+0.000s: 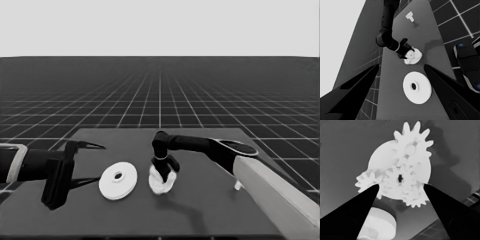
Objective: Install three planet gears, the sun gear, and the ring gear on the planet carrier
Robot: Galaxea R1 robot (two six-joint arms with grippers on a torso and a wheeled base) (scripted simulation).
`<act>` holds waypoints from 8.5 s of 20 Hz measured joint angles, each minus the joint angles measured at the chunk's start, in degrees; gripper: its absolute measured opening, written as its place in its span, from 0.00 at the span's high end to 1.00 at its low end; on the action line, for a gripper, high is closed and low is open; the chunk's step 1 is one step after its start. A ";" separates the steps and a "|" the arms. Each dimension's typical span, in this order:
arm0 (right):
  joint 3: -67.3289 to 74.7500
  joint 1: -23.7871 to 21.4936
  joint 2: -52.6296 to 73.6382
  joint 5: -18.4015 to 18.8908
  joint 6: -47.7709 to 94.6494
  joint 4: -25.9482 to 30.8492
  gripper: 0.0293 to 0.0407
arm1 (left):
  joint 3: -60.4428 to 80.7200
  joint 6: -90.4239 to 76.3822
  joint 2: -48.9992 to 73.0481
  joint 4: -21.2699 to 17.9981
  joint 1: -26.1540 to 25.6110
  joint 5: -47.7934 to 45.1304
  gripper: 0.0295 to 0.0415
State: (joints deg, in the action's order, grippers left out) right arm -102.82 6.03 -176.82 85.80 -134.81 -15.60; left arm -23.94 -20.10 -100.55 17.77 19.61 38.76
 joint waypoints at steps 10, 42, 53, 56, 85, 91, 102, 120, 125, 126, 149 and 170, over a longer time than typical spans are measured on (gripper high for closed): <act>3.97 -6.89 0.88 2.34 50.07 5.59 0.18 | 0.00 0.00 0.00 0.00 0.00 0.00 0.25; 80.65 14.29 76.03 -18.18 116.71 -24.38 0.19 | -59.73 82.10 -44.39 -2.34 -26.99 42.73 0.25; 80.65 14.29 76.03 -18.18 116.71 -24.38 0.19 | -60.19 81.91 -44.56 -2.03 -27.35 42.44 0.56; 80.65 14.29 76.03 -18.18 116.71 -24.38 0.19 | -60.20 81.91 -44.56 -2.03 -27.35 42.44 0.56; 80.65 14.29 76.03 -18.18 116.71 -24.38 0.19 | -79.54 94.81 -77.48 -4.55 -23.24 47.54 0.56; 80.65 14.29 76.03 -18.18 116.71 -24.38 0.19 | -79.55 92.99 -77.51 -4.54 -23.34 47.45 0.56; 80.65 14.29 76.03 -18.18 116.71 -24.38 0.19 | -79.54 87.54 -77.55 -4.54 -23.37 47.42 0.56; 80.65 14.29 76.03 -18.18 116.71 -24.38 0.19 | -79.63 78.53 -77.40 -4.55 -24.09 47.54 0.56; 80.65 14.29 76.03 -18.18 116.71 -24.38 0.19 | -79.63 76.03 -77.40 -4.55 -24.10 47.54 0.56; 80.65 14.29 76.03 -18.18 116.71 -24.38 0.19 | -79.64 75.54 -77.39 -4.55 -24.09 47.54 0.56; 80.65 14.29 76.03 -18.18 116.71 -24.38 0.19 | -79.63 64.96 -77.39 -4.55 -24.12 47.52 0.26; 40.34 -12.04 63.75 -2.62 91.62 11.16 0.18 | -10.40 14.50 -12.58 -1.16 -2.57 6.00 0.19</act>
State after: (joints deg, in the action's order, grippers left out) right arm -62.47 -6.01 -113.08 83.18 -43.20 -4.44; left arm -34.34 -5.60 -113.13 16.61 17.04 44.75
